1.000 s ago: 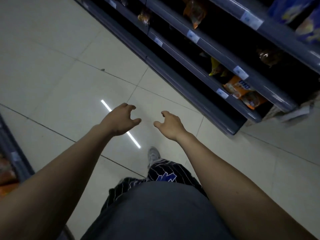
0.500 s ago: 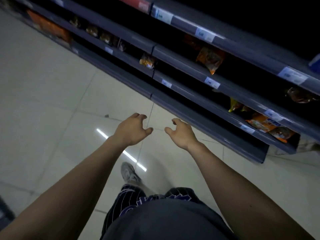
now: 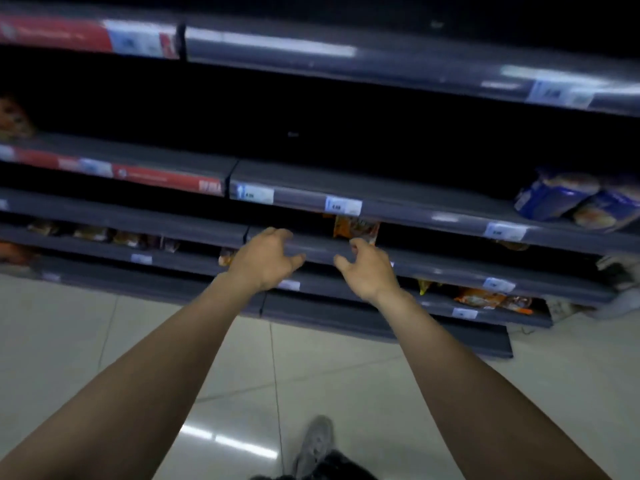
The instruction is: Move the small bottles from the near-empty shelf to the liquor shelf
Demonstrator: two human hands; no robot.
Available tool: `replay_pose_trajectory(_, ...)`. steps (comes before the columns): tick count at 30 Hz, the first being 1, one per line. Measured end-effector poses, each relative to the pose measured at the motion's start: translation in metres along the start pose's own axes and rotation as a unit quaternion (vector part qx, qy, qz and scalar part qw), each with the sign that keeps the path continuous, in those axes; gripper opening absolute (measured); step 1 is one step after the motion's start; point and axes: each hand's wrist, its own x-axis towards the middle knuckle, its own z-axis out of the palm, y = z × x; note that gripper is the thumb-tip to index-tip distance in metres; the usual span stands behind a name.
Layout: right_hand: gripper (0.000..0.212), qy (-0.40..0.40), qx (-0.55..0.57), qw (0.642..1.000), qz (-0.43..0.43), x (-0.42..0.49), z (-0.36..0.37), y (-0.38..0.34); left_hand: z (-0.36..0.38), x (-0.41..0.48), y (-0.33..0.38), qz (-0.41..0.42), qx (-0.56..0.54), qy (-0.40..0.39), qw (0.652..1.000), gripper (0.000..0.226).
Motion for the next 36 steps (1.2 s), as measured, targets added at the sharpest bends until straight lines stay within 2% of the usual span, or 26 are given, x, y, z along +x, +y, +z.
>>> replay_pose_trajectory(3, 0.055, 0.057, 0.019, 0.998, -0.022, 0.034, -0.036, -0.022, -0.029, 0.046, 0.021, 0.038, 0.008, 0.022, 0.999, 0.075)
replay_pose_trajectory(6, 0.061, 0.098, 0.022, 0.995, -0.025, 0.059, -0.069, -0.044, -0.064, 0.079, 0.043, 0.082, 0.013, 0.054, 0.995, 0.072)
replay_pose_trajectory(9, 0.058, 0.147, 0.006, 0.988, -0.05, 0.081, -0.099, -0.071, -0.104, 0.107, 0.065, 0.129, 0.019, 0.091, 0.987, 0.07)
replay_pose_trajectory(16, 0.055, 0.257, -0.005, 0.961, -0.099, 0.11, -0.155, -0.139, -0.193, 0.142, 0.1, 0.244, 0.044, 0.194, 0.949, 0.068)
replay_pose_trajectory(22, 0.054, 0.348, 0.006, 0.924, -0.157, 0.111, -0.211, -0.209, -0.271, 0.15, 0.128, 0.307, 0.017, 0.285, 0.908, 0.059)
replay_pose_trajectory(25, 0.054, 0.399, 0.02, 0.894, -0.203, 0.111, -0.24, -0.245, -0.313, 0.156, 0.144, 0.325, -0.01, 0.326, 0.888, 0.057)
replay_pose_trajectory(31, 0.035, 0.475, 0.001, 0.843, -0.252, 0.113, -0.302, -0.294, -0.373, 0.163, 0.178, 0.375, -0.021, 0.38, 0.845, 0.052)
replay_pose_trajectory(36, 0.025, 0.527, -0.02, 0.797, -0.293, 0.114, -0.35, -0.33, -0.417, 0.17, 0.213, 0.417, -0.069, 0.448, 0.787, 0.041)
